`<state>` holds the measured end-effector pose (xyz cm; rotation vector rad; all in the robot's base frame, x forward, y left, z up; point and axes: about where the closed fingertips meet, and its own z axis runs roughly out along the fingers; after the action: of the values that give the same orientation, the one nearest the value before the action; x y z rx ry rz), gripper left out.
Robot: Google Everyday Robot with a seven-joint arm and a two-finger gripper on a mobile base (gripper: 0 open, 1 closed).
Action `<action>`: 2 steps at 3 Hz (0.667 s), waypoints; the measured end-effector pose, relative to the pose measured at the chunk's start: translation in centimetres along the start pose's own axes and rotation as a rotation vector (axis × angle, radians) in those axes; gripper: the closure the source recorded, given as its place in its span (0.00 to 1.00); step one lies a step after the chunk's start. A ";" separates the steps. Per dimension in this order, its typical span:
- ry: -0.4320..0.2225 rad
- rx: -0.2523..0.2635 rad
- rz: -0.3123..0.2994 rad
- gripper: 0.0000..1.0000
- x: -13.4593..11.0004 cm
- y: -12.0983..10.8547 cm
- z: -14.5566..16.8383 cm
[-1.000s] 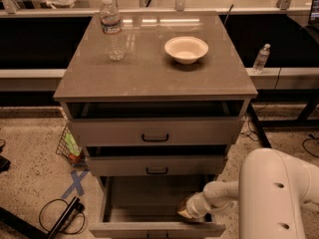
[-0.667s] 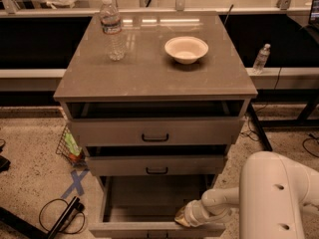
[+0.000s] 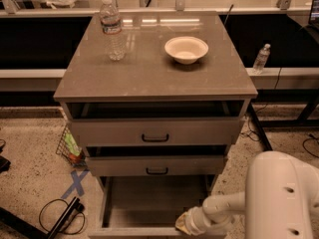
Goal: Open bottom drawer
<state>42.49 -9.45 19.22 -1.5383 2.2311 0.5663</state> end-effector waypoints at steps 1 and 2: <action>0.001 -0.004 0.000 1.00 0.1 0.9 -0.3; 0.001 -0.006 0.001 0.82 0.1 1.1 -0.2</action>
Offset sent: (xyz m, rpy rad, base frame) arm -0.0093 0.0006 0.0036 -0.0002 0.0034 0.0017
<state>41.45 -9.29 19.51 -1.5411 2.2328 0.5732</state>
